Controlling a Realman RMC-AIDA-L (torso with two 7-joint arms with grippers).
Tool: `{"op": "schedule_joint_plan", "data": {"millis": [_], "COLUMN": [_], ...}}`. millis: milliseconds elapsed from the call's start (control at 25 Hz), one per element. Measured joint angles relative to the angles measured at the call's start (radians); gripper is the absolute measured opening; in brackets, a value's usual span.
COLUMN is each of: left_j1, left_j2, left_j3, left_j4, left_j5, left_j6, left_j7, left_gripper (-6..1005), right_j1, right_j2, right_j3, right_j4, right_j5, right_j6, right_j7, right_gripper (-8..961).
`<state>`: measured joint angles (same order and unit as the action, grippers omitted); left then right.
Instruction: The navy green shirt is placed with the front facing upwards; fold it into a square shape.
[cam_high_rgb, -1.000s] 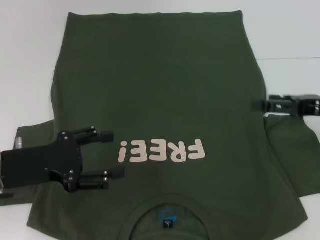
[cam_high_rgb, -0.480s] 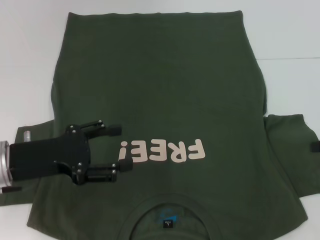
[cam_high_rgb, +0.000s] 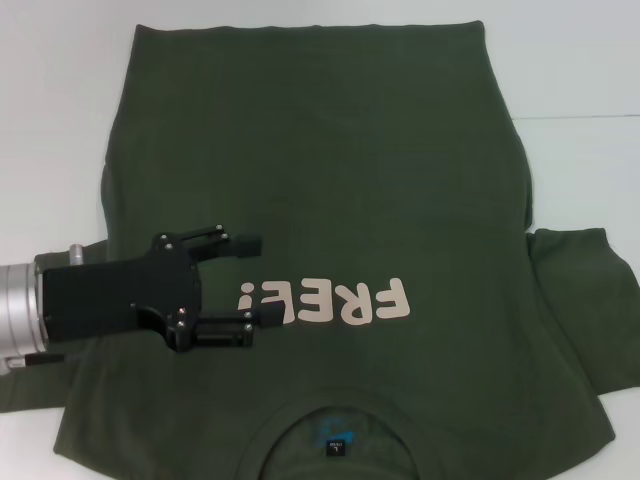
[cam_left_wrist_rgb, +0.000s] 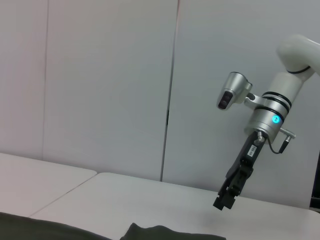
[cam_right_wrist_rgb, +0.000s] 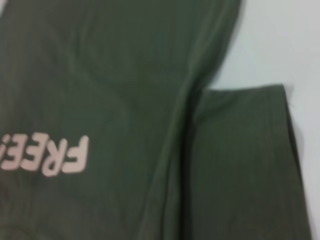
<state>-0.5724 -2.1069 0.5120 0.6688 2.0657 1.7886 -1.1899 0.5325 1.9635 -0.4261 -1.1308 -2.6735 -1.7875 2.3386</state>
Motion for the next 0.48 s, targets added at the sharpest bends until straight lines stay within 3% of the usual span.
{"op": "schedule_joint_plan", "data": {"millis": [480], "left_j1": [-0.002], "left_j2": [-0.001], "left_j3": [0.003], "left_j4": [-0.002], "left_j5": [0.001], "left_j6": [0.017], "left_j7": [-0.011], "left_gripper": [862], "right_j1": [0.041], "right_j2": [-0.011], "right_j3": [0.001], "right_j4": [0.01], "right_j5": [-0.113], "right_j6": [0.021], "right_j7": [0.047], "right_gripper": [898]}}
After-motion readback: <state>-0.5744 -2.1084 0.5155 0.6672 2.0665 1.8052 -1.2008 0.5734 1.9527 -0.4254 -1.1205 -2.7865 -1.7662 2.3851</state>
